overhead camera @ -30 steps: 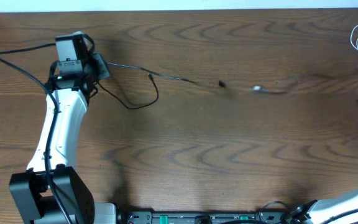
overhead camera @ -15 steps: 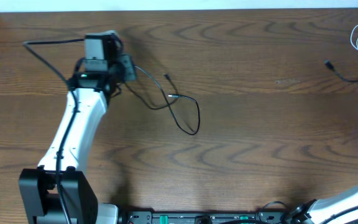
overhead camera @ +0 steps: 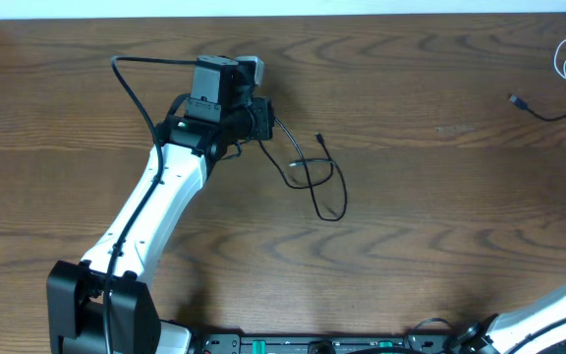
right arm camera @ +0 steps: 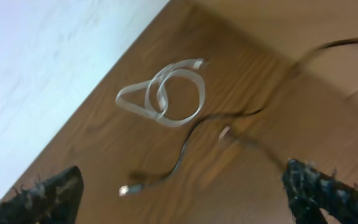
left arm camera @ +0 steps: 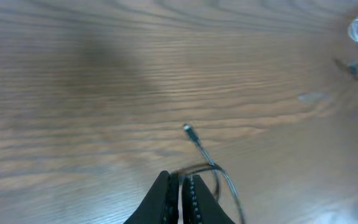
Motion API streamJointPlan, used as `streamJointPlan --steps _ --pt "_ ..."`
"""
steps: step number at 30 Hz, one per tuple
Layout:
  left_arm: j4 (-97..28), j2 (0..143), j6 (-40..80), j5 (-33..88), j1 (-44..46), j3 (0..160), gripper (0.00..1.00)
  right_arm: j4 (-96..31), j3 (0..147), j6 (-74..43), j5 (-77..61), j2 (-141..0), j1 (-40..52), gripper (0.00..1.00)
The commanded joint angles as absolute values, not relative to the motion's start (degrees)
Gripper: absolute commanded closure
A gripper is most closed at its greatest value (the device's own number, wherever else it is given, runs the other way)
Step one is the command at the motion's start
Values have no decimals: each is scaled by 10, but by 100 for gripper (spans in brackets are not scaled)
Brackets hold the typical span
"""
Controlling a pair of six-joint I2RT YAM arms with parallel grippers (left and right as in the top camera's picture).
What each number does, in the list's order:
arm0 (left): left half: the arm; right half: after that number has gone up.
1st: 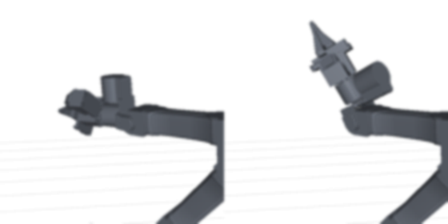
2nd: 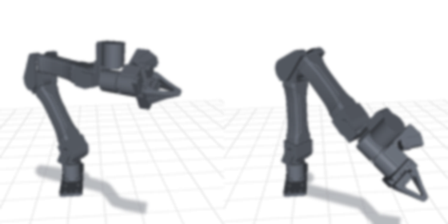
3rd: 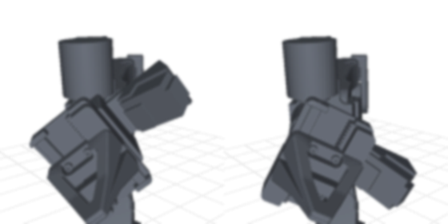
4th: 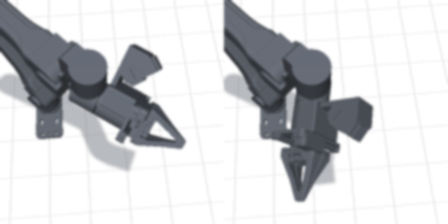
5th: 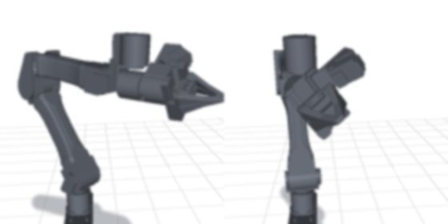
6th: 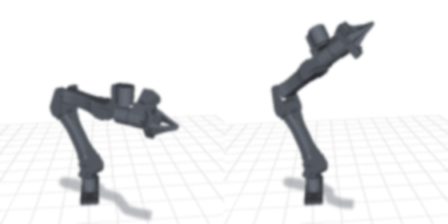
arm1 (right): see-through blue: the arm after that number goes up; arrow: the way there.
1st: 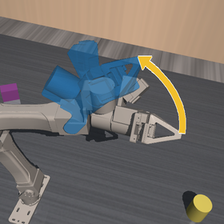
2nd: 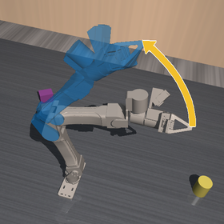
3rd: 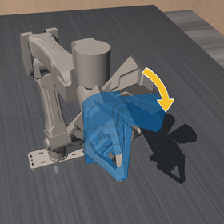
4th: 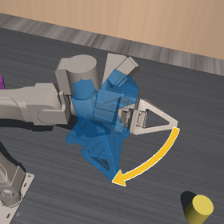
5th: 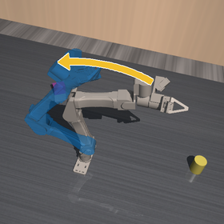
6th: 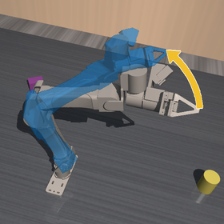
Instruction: Untangle cables
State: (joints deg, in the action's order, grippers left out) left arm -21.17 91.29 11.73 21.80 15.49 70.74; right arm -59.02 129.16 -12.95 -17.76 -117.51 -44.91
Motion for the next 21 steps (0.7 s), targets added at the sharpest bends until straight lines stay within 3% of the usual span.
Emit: streamJointPlan --steps 1,6,13,21 --pt "-194 903 109 323 148 712 92 -607 1296 -127 -258 -1167 -420 1" --pt "-138 889 130 434 121 712 93 -641 1296 -53 -385 -1167 -367 1" --pt "-80 883 231 519 83 712 93 -712 1296 136 -530 -1167 -250 1" --pt "-50 883 323 483 64 712 92 -763 1296 206 -586 -1169 -108 2"
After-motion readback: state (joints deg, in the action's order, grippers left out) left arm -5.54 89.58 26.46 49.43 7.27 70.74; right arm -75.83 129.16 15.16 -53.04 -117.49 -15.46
